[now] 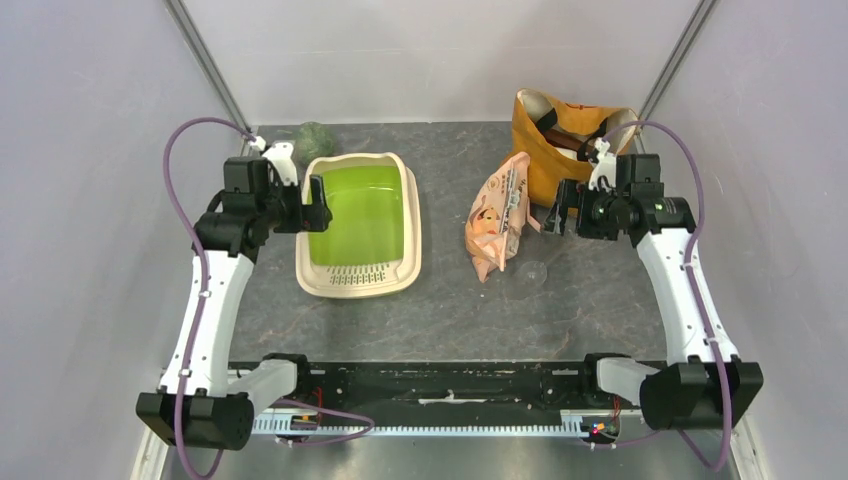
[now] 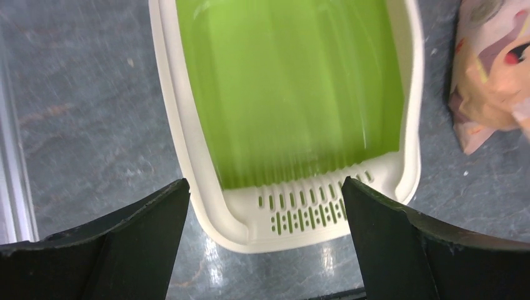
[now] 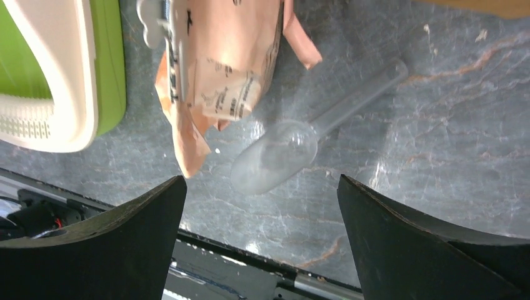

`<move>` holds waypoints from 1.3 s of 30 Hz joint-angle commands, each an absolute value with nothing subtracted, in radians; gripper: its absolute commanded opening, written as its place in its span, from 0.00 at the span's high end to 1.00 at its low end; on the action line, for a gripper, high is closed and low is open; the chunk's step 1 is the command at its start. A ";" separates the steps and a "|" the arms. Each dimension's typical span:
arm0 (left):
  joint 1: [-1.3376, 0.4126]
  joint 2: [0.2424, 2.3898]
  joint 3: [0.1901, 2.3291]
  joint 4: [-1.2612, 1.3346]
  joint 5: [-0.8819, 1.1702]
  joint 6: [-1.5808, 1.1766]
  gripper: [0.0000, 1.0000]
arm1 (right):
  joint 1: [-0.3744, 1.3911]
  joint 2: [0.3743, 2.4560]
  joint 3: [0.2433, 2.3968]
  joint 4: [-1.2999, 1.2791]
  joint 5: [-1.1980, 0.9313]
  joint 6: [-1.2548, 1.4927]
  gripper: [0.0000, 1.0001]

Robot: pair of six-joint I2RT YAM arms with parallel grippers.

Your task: Fill the litter box with clean litter

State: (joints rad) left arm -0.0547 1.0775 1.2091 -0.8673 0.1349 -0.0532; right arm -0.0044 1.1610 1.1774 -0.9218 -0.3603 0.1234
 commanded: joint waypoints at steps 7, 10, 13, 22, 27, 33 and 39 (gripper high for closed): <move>-0.053 1.133 1.373 -0.863 0.170 -0.016 0.00 | 0.082 1.329 1.429 -0.941 -0.295 0.196 0.01; -0.052 1.128 1.342 -0.845 0.179 -0.048 0.00 | 0.128 1.363 1.466 -0.949 -0.259 0.228 0.01; -0.052 1.132 1.327 -0.831 0.198 -0.069 0.00 | 0.176 1.403 1.515 -0.958 -0.222 0.269 0.05; -0.053 1.153 1.345 -0.830 0.190 -0.080 0.00 | 0.287 1.505 1.578 -0.966 -0.026 0.396 0.20; -0.052 1.161 1.341 -0.828 0.186 -0.084 0.00 | 0.317 1.526 1.601 -0.974 0.058 0.430 0.31; -0.053 1.167 1.343 -0.824 0.190 -0.090 0.00 | 0.335 1.576 1.642 -0.974 0.051 0.443 0.34; -0.052 1.160 1.341 -0.825 0.190 -0.087 0.00 | 0.337 1.625 1.651 -0.977 0.054 0.456 0.37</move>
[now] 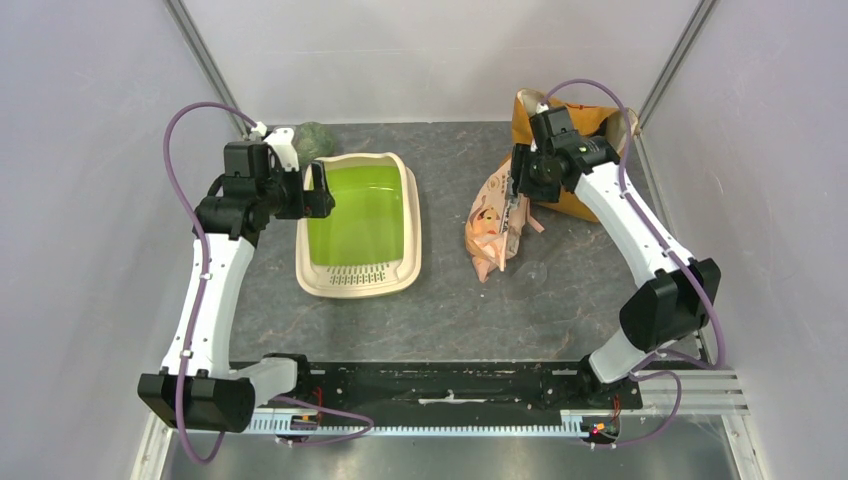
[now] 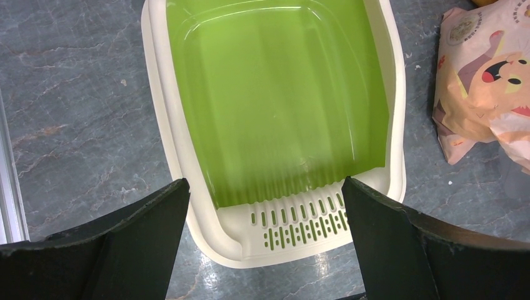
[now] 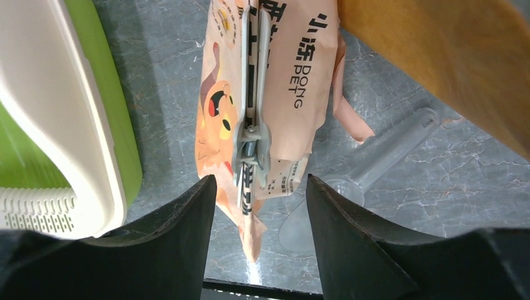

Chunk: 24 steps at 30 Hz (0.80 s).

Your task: Fill the litter box with clean litter

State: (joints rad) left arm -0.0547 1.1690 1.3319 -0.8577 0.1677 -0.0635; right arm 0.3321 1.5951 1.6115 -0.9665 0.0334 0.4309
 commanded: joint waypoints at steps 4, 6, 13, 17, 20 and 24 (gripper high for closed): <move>-0.053 1.161 1.339 -0.824 0.191 -0.089 0.00 | 0.340 1.635 1.645 -0.977 0.050 0.461 0.42; -0.053 1.164 1.339 -0.824 0.195 -0.090 0.00 | 0.339 1.638 1.644 -0.975 0.053 0.459 0.46; -0.053 1.166 1.344 -0.823 0.197 -0.087 0.00 | 0.339 1.673 1.652 -0.972 0.053 0.457 0.48; -0.052 1.166 1.344 -0.823 0.193 -0.085 0.00 | 0.339 1.688 1.657 -0.972 0.036 0.456 0.55; -0.052 1.164 1.339 -0.822 0.190 -0.084 0.00 | 0.340 1.685 1.659 -0.972 0.033 0.456 0.57; -0.052 1.167 1.338 -0.822 0.193 -0.084 0.00 | 0.339 1.667 1.660 -0.976 0.037 0.452 0.59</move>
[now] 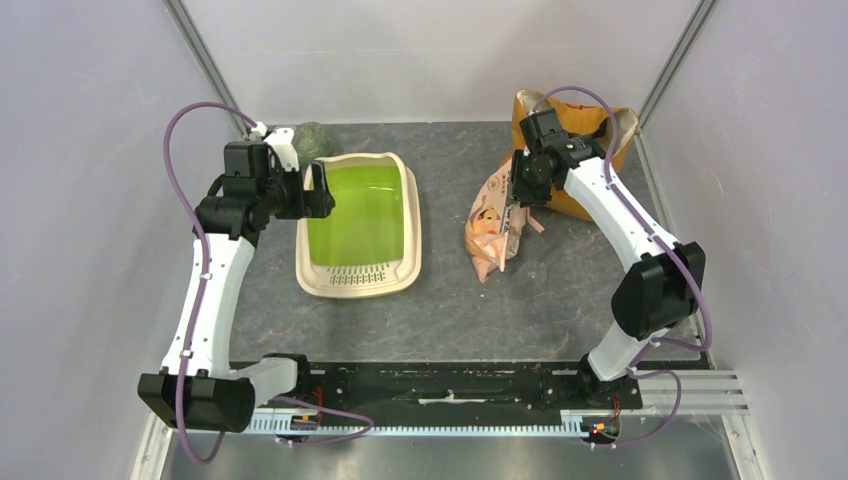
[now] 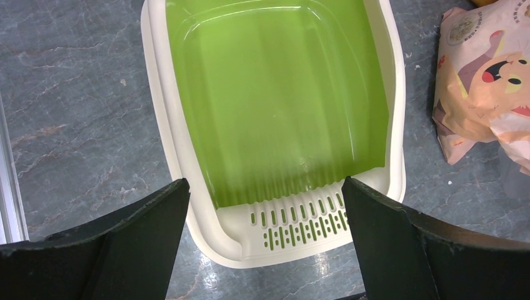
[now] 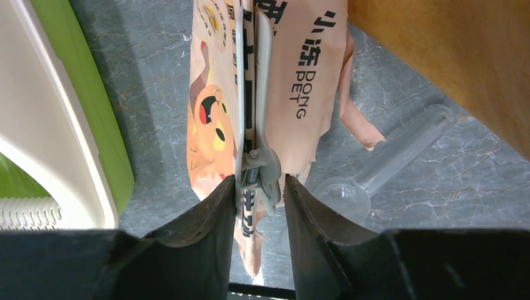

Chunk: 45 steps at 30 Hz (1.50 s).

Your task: Fill the litter box with clean litter

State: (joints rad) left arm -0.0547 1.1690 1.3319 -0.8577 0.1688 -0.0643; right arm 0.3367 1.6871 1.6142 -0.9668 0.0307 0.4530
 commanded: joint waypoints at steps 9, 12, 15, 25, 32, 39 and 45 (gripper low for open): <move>-0.052 1.182 1.347 -0.822 0.202 -0.087 0.00 | 0.338 1.627 1.650 -0.976 0.036 0.434 0.90; -0.052 1.183 1.347 -0.822 0.201 -0.086 0.00 | 0.338 1.618 1.672 -0.984 0.041 0.412 1.00; -0.052 1.180 1.344 -0.823 0.199 -0.083 0.00 | 0.336 1.592 1.688 -0.989 0.004 0.379 1.00; -0.052 1.193 1.347 -0.822 0.212 -0.083 0.00 | 0.338 1.511 1.729 -0.963 -0.322 0.298 1.00; -0.053 1.192 1.347 -0.823 0.221 -0.081 0.00 | 0.338 1.662 1.690 -0.805 -0.801 0.283 1.00; -0.052 1.187 1.335 -0.829 0.240 -0.078 0.00 | 0.337 1.807 1.622 -0.566 -0.994 0.375 1.00; -0.052 1.200 1.340 -0.833 0.253 -0.082 0.00 | 0.339 1.926 1.556 -0.325 -1.064 0.482 1.00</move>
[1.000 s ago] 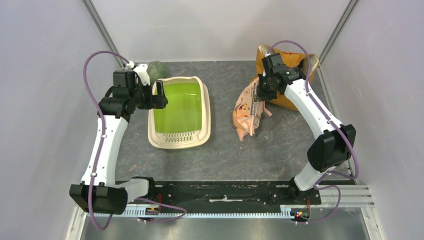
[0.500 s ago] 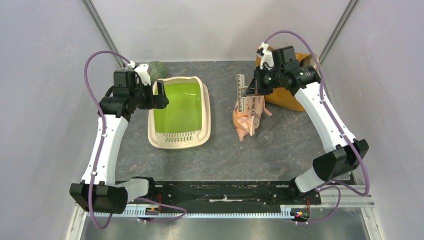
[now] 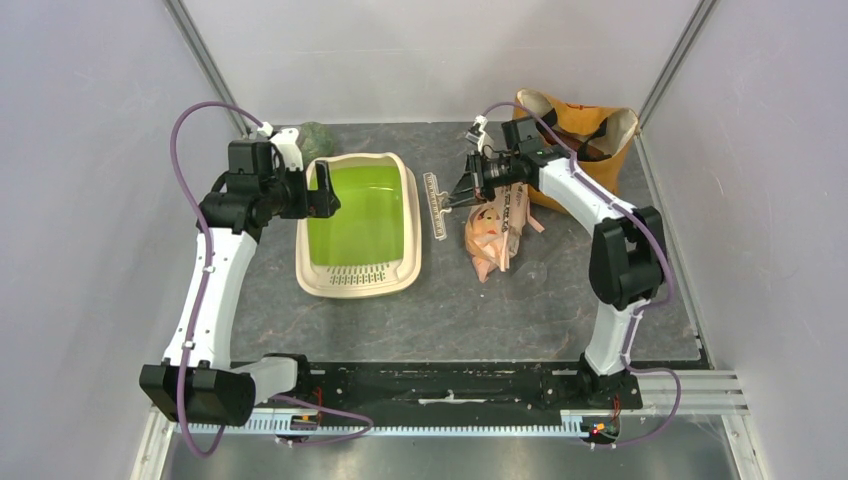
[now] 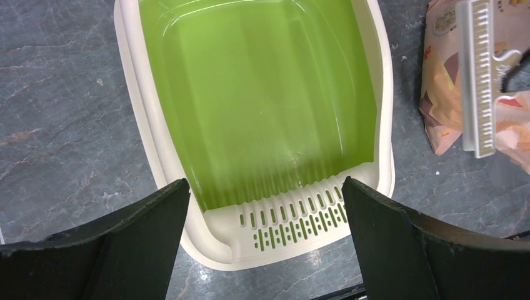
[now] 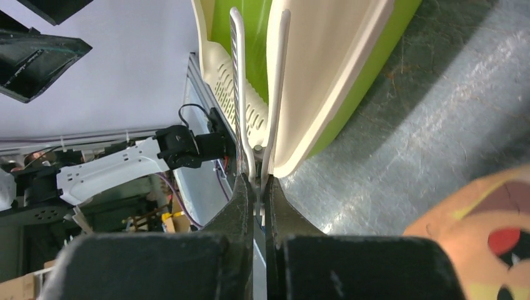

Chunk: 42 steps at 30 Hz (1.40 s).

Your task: Fill the litter box with clean litter

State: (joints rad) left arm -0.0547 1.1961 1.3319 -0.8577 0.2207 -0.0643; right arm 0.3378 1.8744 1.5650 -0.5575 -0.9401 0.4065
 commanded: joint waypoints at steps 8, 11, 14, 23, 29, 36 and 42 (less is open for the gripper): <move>-0.053 1.206 1.333 -0.834 0.252 -0.077 0.00 | 0.339 2.019 1.544 -0.297 -1.011 0.424 1.00; -0.052 1.214 1.334 -0.834 0.254 -0.078 0.00 | 0.339 2.041 1.539 -0.298 -0.992 0.402 1.00; -0.052 1.220 1.340 -0.834 0.258 -0.080 0.00 | 0.337 2.082 1.546 -0.292 -0.984 0.413 1.00; -0.052 1.224 1.336 -0.835 0.256 -0.077 0.00 | 0.338 2.154 1.527 -0.148 -1.036 0.537 1.00; -0.053 1.233 1.344 -0.834 0.255 -0.074 0.00 | 0.338 2.207 1.525 -0.085 -1.048 0.594 1.00; -0.052 1.244 1.344 -0.835 0.255 -0.075 0.00 | 0.338 2.218 1.511 -0.080 -1.018 0.600 1.00; -0.054 1.252 1.347 -0.835 0.254 -0.075 0.00 | 0.338 2.229 1.512 -0.090 -1.024 0.601 1.00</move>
